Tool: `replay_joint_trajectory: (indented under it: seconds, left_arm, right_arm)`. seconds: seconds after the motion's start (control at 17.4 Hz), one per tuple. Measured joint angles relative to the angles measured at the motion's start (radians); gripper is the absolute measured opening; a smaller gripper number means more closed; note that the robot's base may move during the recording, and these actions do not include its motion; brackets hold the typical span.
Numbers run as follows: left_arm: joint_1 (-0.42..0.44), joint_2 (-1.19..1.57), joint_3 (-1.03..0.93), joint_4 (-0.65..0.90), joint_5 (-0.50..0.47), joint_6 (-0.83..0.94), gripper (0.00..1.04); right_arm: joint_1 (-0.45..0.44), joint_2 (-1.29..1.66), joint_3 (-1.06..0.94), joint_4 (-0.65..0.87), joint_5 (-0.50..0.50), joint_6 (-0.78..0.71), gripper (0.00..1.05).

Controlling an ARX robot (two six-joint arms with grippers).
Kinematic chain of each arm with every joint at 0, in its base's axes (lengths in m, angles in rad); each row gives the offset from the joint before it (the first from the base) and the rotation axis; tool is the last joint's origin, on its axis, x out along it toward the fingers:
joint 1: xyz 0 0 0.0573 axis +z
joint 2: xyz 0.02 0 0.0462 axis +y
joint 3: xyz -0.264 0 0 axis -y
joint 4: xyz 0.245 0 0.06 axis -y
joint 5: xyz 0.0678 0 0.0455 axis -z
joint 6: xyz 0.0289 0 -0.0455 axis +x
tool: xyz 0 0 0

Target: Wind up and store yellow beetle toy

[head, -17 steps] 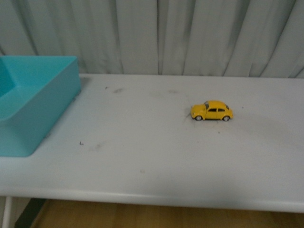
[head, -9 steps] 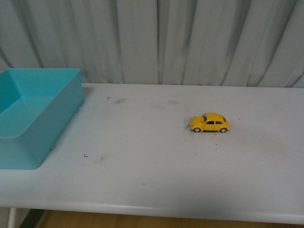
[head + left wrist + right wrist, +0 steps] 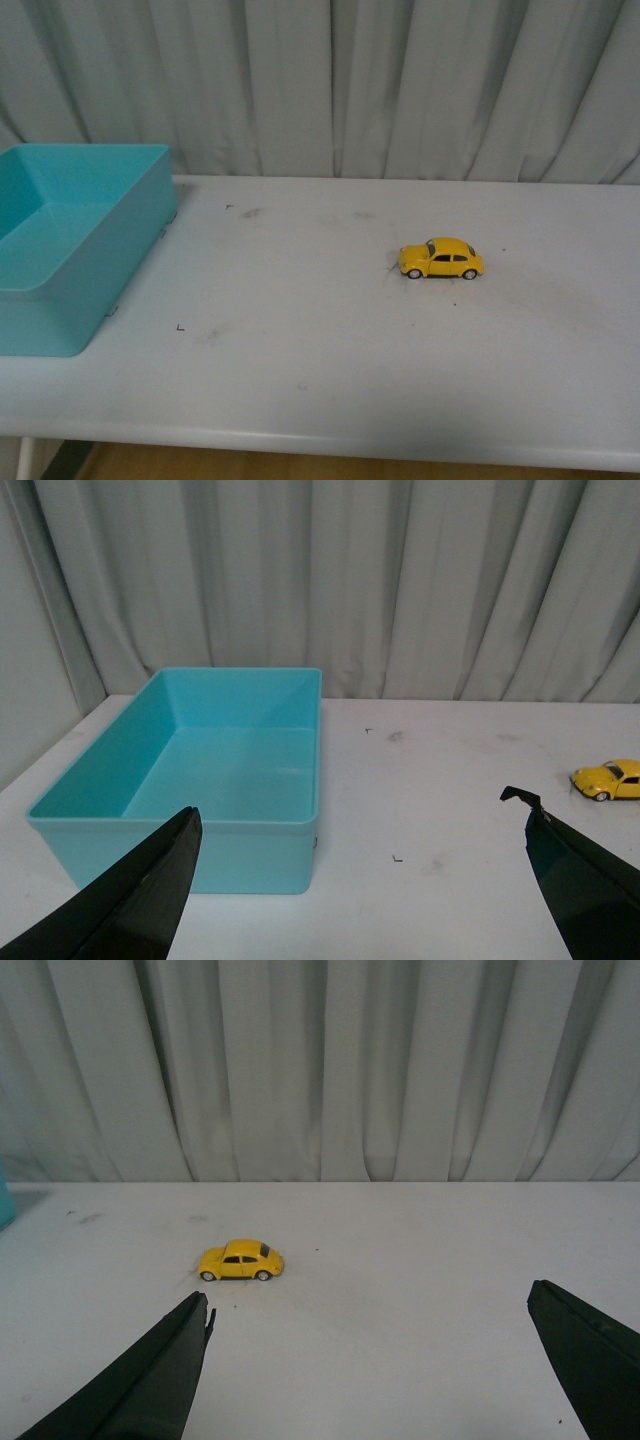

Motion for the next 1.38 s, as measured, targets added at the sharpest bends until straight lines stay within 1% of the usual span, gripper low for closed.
replay_joint_trajectory:
  seconds: [1.38]
  left_arm:
    - [0.000,0.000,0.000,0.000,0.000,0.000,0.98]
  right_arm:
    - [0.000,0.000,0.000,0.001,0.000,0.000,0.98]
